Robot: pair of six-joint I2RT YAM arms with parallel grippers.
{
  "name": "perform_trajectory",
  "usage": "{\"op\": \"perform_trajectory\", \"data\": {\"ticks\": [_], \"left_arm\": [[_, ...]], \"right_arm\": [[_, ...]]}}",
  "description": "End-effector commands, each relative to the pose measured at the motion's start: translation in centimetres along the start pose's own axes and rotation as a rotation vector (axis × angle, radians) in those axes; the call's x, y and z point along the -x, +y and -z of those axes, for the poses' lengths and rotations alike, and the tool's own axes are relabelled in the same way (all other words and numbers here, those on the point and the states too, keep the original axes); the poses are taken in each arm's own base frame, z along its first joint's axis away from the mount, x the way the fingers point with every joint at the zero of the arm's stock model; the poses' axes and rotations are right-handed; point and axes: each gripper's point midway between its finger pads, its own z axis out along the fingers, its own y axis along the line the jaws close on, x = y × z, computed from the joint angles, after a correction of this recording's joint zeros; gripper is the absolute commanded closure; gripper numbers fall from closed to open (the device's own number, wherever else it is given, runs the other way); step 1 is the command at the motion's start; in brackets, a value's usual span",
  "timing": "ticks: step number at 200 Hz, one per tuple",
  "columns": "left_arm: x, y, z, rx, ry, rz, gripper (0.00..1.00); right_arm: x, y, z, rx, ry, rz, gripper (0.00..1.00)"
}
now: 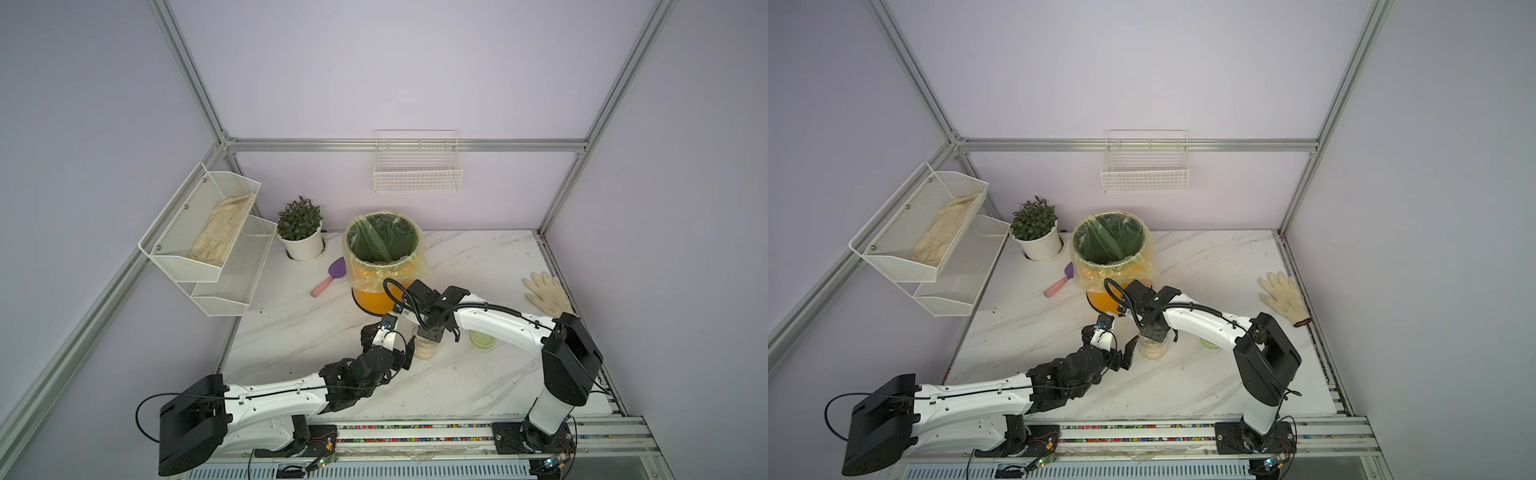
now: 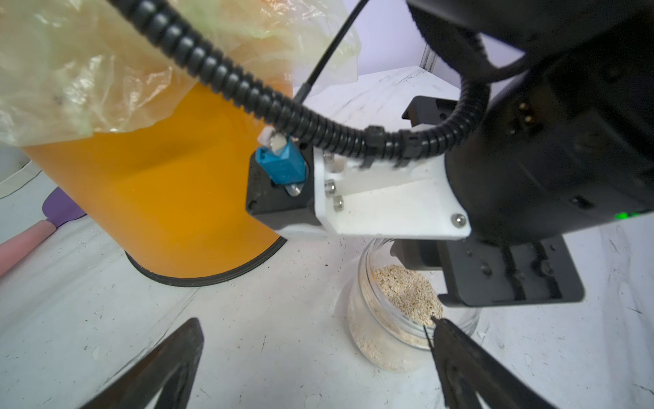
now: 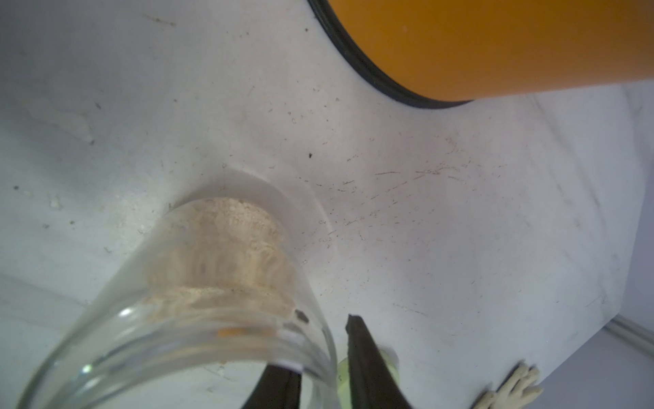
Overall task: Empty expired oatmeal from jars
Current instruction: Place the jar at the center of the board, then pick up the jar from the center of the board.
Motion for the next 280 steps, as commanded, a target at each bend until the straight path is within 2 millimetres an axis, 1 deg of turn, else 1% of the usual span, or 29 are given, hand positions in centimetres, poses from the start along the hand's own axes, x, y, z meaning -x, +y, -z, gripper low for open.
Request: {"op": "perform_trajectory", "data": {"ticks": [1, 16, 31, 52, 75, 108, 139, 160, 182, 193, 221, 227, 229, 233, 255, 280], "left_arm": [[1.0, 0.2, 0.4, 0.012, -0.019, 0.025, 0.0], [1.1, 0.4, 0.5, 0.018, -0.019, 0.025, 0.0], [1.2, 0.5, 0.7, 0.019, -0.021, 0.029, 0.0], [1.2, 0.8, 0.9, 0.027, -0.025, 0.034, 0.0], [1.2, 1.0, 1.0, 0.032, -0.024, 0.033, 0.0], [1.3, 1.0, 1.2, 0.025, -0.024, 0.036, 0.0], [1.8, 1.0, 1.3, 0.025, -0.019, 0.046, 0.0], [2.6, 0.7, 1.3, 0.008, -0.015, 0.054, 0.0], [3.4, 0.8, 1.0, 0.0, 0.025, 0.053, 0.0], [3.7, 0.6, 0.8, -0.01, 0.047, 0.046, 0.0], [4.3, 0.2, 0.3, -0.057, 0.123, 0.042, 0.0], [4.3, 0.0, 0.1, -0.075, 0.141, 0.046, 0.0], [4.3, -0.1, 0.1, -0.082, 0.147, 0.045, 0.0], [4.2, -0.2, 0.0, -0.09, 0.16, 0.045, 0.0], [3.3, -0.1, -0.6, -0.094, 0.252, 0.035, 0.0], [2.5, -0.4, -1.4, -0.114, 0.324, 0.033, 0.0]], "right_arm": [[1.0, 0.6, 0.1, 0.042, -0.019, -0.029, 0.43], [1.3, 0.7, 0.1, 0.054, -0.023, -0.042, 0.3], [2.0, 1.0, 0.7, 0.089, -0.05, -0.061, 0.17], [3.2, 0.4, 2.2, 0.087, -0.096, -0.074, 0.1], [3.8, -0.5, 3.2, 0.062, -0.125, -0.08, 0.03], [3.9, -1.7, 4.1, 0.041, -0.137, -0.089, 0.03], [3.7, -3.9, 6.8, 0.023, -0.188, -0.123, 0.03], [2.8, -5.9, 8.9, 0.023, -0.23, -0.17, 0.03], [1.2, -8.1, 10.6, 0.062, -0.296, -0.235, 0.03], [0.2, -8.9, 11.1, 0.077, -0.332, -0.254, 0.03], [-1.8, -8.8, 11.3, 0.102, -0.413, -0.296, 0.03], [-2.2, -8.6, 10.7, 0.114, -0.424, -0.306, 0.03], [-2.3, -8.7, 11.4, 0.107, -0.449, -0.311, 0.03], [-2.6, -8.5, 11.6, 0.111, -0.471, -0.317, 0.03], [-3.2, -6.7, 12.0, 0.167, -0.562, -0.31, 0.03], [-3.2, -4.8, 12.4, 0.217, -0.656, -0.289, 0.03]]}}
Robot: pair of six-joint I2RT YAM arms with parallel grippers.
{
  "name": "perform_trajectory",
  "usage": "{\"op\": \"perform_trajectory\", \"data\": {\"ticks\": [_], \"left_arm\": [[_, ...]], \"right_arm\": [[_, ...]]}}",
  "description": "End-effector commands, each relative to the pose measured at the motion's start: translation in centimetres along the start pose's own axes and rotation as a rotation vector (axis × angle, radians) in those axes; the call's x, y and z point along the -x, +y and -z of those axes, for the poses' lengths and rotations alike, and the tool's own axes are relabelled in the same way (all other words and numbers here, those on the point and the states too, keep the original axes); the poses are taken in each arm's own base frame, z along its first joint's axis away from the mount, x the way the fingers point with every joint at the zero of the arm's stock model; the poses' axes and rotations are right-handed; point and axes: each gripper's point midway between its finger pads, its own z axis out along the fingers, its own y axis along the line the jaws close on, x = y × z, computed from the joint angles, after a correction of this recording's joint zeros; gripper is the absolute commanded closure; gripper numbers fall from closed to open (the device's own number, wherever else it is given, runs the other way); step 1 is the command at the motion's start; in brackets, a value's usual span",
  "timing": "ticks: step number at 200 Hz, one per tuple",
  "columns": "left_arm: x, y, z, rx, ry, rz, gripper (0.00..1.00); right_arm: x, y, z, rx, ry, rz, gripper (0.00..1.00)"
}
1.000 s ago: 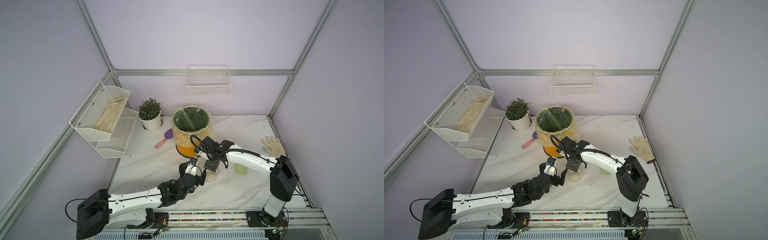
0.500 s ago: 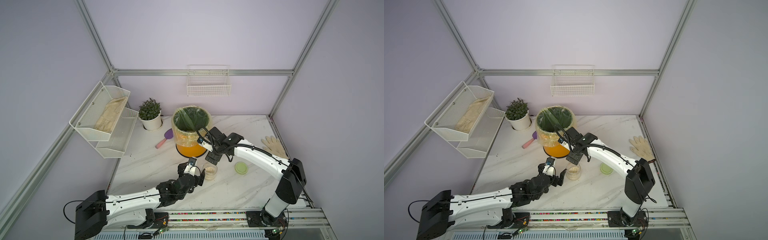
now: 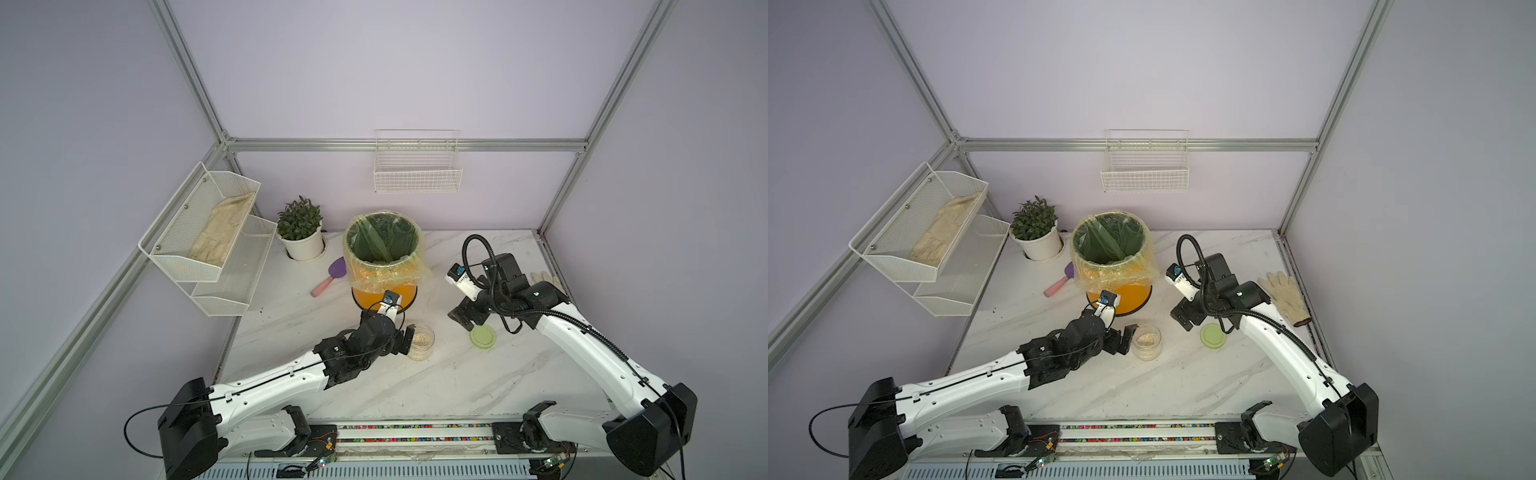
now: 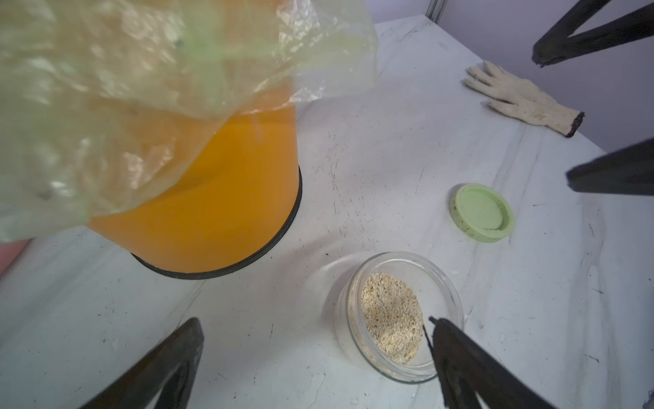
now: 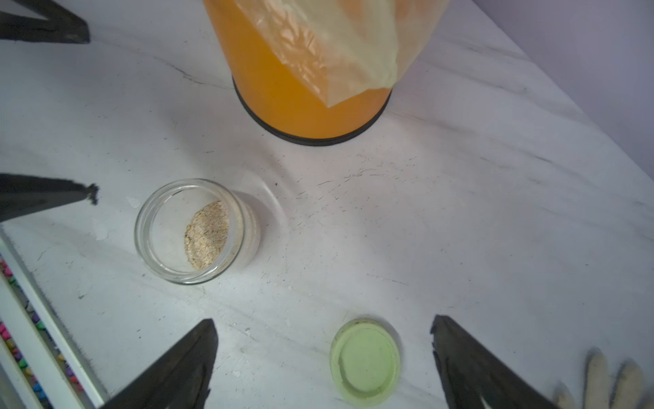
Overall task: Empty expired oatmeal from jars
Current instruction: Pick up the jar from the center of the board.
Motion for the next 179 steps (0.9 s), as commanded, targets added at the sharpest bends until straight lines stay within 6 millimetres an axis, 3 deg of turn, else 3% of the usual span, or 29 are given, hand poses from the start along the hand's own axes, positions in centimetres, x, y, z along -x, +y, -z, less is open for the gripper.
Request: {"op": "perform_trajectory", "data": {"ticks": [1, 62, 79, 83, 121, 179], "left_arm": [[0.3, -1.2, -0.1, -0.066, 0.081, 0.014, 0.0], [0.1, -2.3, -3.0, -0.094, 0.183, -0.014, 0.06], [0.6, -2.4, -3.5, -0.112, 0.199, -0.007, 0.12], [-0.3, -2.3, -4.4, -0.103, 0.235, -0.011, 0.13], [-1.0, -2.7, -6.3, -0.115, 0.317, -0.022, 0.28], [-2.6, -3.2, -7.7, -0.126, 0.425, -0.033, 0.47]], "right_arm": [[1.8, 2.3, 0.6, 0.106, -0.167, 0.041, 0.03], [-0.6, 5.5, -1.8, 0.253, -0.244, 0.093, 0.03], [-1.2, 5.7, -2.2, 0.267, -0.231, 0.092, 0.03], [-1.1, 5.7, -2.3, 0.266, -0.229, 0.093, 0.03], [-1.3, 5.9, -2.8, 0.277, -0.244, 0.142, 0.03], [-2.7, 5.9, -4.3, 0.275, -0.21, 0.198, 0.03]]}}
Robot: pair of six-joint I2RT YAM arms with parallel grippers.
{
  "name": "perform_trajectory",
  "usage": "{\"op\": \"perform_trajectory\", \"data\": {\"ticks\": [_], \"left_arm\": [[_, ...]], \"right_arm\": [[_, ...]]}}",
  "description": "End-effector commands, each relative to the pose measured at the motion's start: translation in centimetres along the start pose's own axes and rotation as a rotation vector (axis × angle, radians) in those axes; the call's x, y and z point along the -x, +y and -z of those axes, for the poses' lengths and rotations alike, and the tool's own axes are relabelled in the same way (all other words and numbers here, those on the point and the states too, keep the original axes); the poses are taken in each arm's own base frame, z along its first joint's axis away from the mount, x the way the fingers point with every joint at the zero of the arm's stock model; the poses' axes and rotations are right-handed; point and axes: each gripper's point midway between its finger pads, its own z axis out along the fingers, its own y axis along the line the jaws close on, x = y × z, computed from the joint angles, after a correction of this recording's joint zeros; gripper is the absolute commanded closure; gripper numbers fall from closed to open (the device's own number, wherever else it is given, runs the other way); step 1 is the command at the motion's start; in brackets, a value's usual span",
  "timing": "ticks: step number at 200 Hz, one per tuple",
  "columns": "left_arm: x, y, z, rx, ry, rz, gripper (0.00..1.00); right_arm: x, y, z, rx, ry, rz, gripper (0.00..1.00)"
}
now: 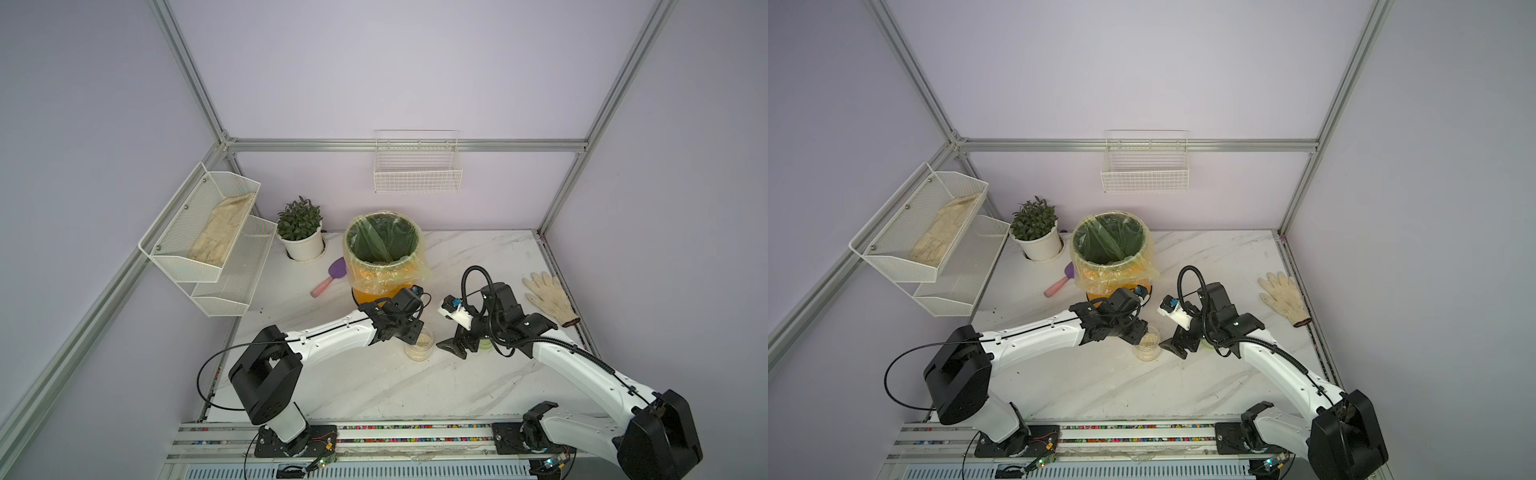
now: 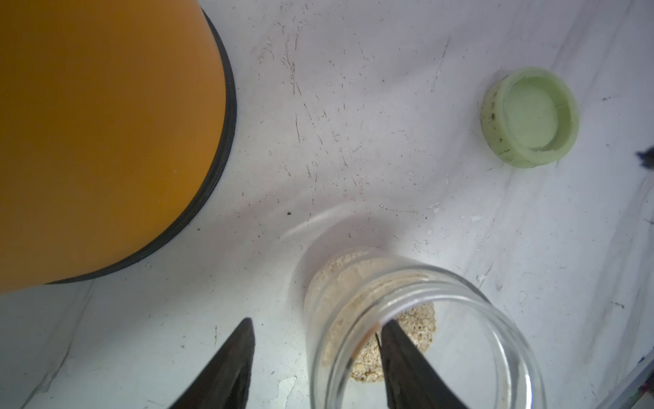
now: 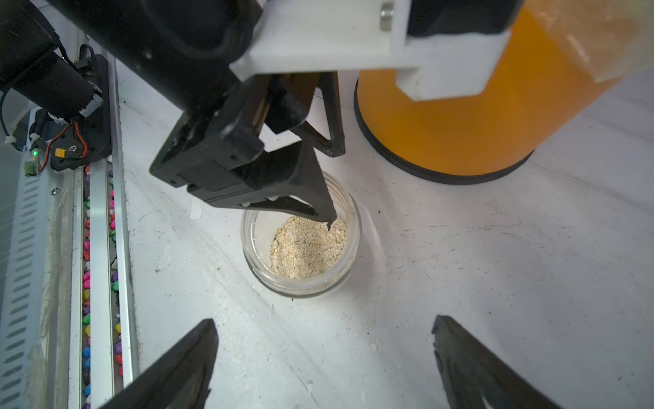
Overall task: Empty expired oatmeal from jars
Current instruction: Pick up the jar from the center of the board.
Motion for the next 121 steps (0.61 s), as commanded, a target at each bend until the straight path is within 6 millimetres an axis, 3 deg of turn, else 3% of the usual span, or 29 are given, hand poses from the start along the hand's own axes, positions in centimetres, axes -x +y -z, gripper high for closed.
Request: {"op": "perform_trajectory", "data": {"ticks": [1, 121], "left_arm": [[1.5, -0.7, 0.6, -0.034, -0.006, -0.007, 0.48], [0.7, -0.6, -0.8, -0.015, 0.075, -0.033, 0.76]], "right_arm": [[0.4, -0.2, -0.2, 0.001, -0.026, 0.066, 0.03], [-0.5, -0.3, -1.1, 0.016, 0.006, 0.035, 0.03]]}}
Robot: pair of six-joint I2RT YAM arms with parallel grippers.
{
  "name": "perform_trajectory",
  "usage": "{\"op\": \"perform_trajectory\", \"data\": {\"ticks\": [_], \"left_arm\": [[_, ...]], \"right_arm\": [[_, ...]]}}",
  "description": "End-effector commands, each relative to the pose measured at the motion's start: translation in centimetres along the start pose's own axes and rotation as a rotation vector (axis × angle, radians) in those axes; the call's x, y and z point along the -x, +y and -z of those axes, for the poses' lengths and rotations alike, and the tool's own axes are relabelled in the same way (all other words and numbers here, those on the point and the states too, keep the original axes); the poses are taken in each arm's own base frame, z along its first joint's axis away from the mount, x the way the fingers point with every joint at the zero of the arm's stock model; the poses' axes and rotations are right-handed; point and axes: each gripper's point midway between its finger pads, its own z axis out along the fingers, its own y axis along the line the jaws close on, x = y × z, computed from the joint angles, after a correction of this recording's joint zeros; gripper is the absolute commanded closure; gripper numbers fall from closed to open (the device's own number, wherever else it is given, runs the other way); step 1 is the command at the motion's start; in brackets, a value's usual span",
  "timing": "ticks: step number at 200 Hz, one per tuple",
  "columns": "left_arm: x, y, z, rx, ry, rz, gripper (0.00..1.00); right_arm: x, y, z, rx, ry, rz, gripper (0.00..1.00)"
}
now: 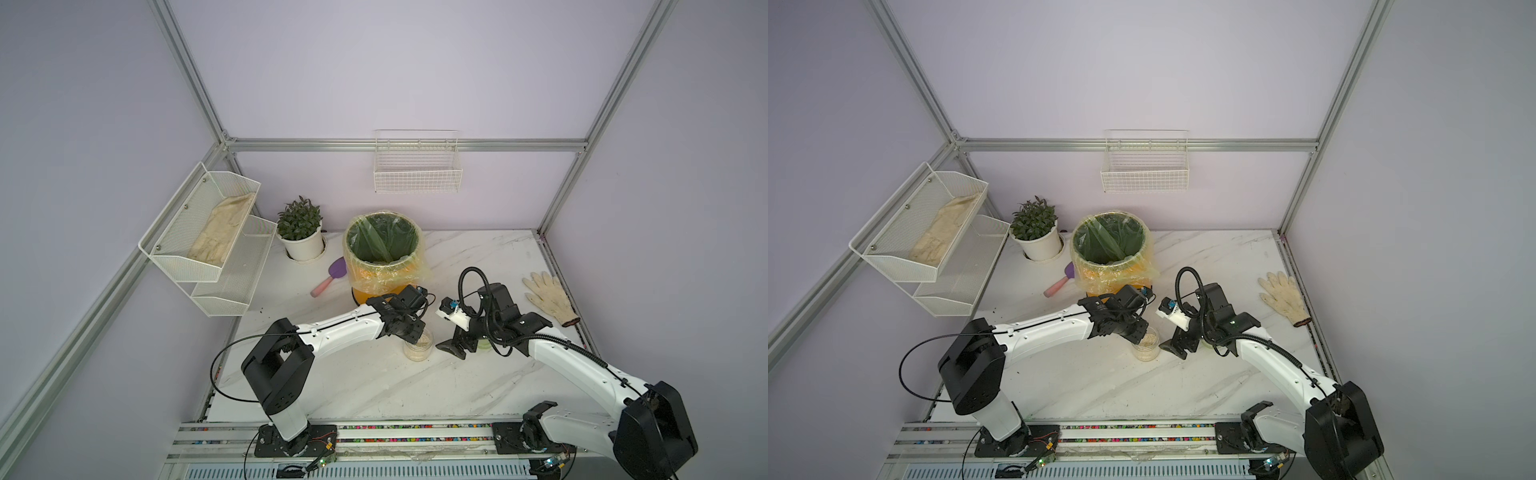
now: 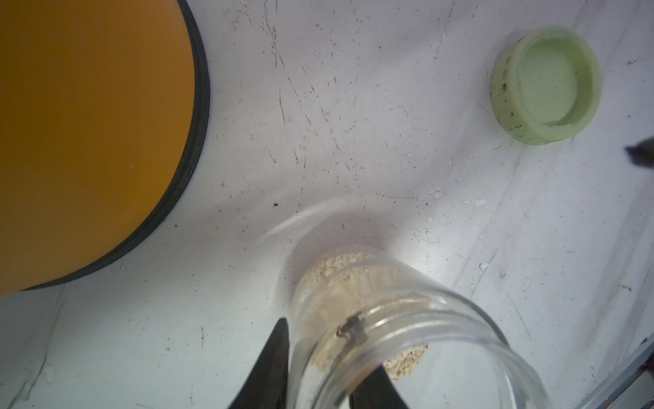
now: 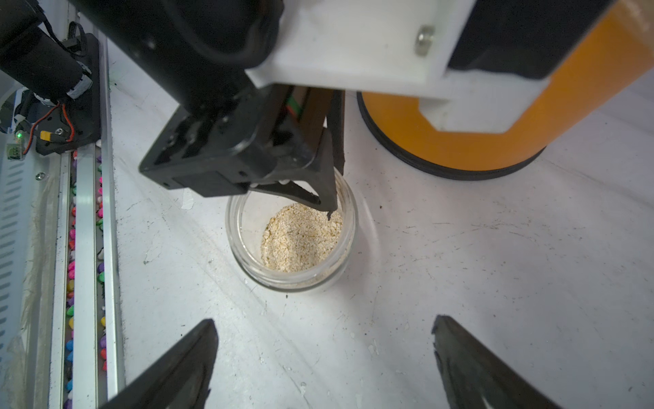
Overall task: Empty expired oatmeal from jars
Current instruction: Pick up the jar from the center of the board.
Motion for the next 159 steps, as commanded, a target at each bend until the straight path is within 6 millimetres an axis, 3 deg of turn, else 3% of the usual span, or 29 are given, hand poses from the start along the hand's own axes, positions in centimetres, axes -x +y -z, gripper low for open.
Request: {"op": "perform_trajectory", "data": {"ticks": [1, 15, 44, 54, 121, 159], "left_arm": [[1.0, -0.1, 0.2, -0.003, -0.006, -0.008, 0.76], [1.1, 0.1, 0.3, 0.009, -0.009, -0.009, 0.83], [1.6, 0.1, 0.6, 0.014, -0.021, -0.015, 0.85], [1.7, 0.3, 0.6, 0.022, -0.023, -0.014, 0.94], [2.2, -0.2, 0.6, -0.013, -0.041, -0.014, 1.0], [3.7, -1.1, 2.0, -0.077, -0.126, -0.006, 1.0]], "right_arm": [[0.1, 0.0, -0.3, 0.011, -0.01, 0.02, 0.03], [0.0, 0.0, -0.4, 0.019, -0.007, 0.015, 0.03], [-0.1, -0.1, -0.8, 0.028, -0.001, 0.016, 0.03], [-0.1, -0.1, -0.9, 0.031, 0.0, 0.02, 0.03], [0.3, -0.6, -1.4, 0.04, 0.006, 0.164, 0.03], [0.7, -1.0, -2.0, 0.032, -0.03, 0.265, 0.03]]}}
